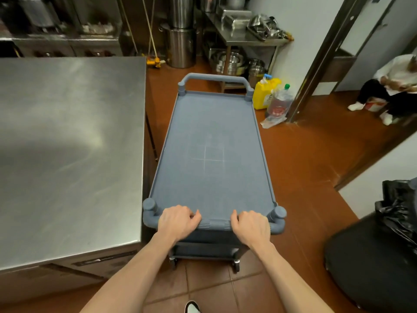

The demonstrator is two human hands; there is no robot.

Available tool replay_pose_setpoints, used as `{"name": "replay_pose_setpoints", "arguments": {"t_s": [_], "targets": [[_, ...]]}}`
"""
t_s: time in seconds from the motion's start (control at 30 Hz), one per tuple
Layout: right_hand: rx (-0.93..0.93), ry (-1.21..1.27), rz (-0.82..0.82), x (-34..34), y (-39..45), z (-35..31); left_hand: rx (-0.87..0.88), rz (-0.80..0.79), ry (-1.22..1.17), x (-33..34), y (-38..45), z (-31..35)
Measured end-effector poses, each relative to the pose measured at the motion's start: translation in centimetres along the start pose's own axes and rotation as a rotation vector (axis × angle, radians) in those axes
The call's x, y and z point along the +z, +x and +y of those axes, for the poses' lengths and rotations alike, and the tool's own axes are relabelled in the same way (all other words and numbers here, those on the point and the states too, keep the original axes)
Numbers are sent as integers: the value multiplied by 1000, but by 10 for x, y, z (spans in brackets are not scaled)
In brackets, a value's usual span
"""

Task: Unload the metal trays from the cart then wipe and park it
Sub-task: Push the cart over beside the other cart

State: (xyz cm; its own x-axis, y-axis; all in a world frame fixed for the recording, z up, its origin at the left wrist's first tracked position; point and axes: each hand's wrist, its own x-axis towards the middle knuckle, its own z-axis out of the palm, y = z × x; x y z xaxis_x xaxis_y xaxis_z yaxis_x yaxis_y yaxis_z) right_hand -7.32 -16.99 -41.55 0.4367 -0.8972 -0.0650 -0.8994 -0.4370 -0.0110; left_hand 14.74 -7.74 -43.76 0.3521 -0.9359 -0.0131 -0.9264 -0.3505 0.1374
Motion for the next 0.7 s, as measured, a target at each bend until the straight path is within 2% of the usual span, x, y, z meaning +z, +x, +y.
{"name": "replay_pose_setpoints", "arguments": {"t_s": [0.13, 0.27, 0.7], "targets": [[-2, -18, 27, 1, 40, -6, -43, -11, 5, -2, 31, -8], [-46, 15, 171, -1, 73, -11, -82, -27, -19, -3, 55, -16], [-176, 39, 127, -5, 154, -17, -222, -71, -40, -16, 102, -22]]}}
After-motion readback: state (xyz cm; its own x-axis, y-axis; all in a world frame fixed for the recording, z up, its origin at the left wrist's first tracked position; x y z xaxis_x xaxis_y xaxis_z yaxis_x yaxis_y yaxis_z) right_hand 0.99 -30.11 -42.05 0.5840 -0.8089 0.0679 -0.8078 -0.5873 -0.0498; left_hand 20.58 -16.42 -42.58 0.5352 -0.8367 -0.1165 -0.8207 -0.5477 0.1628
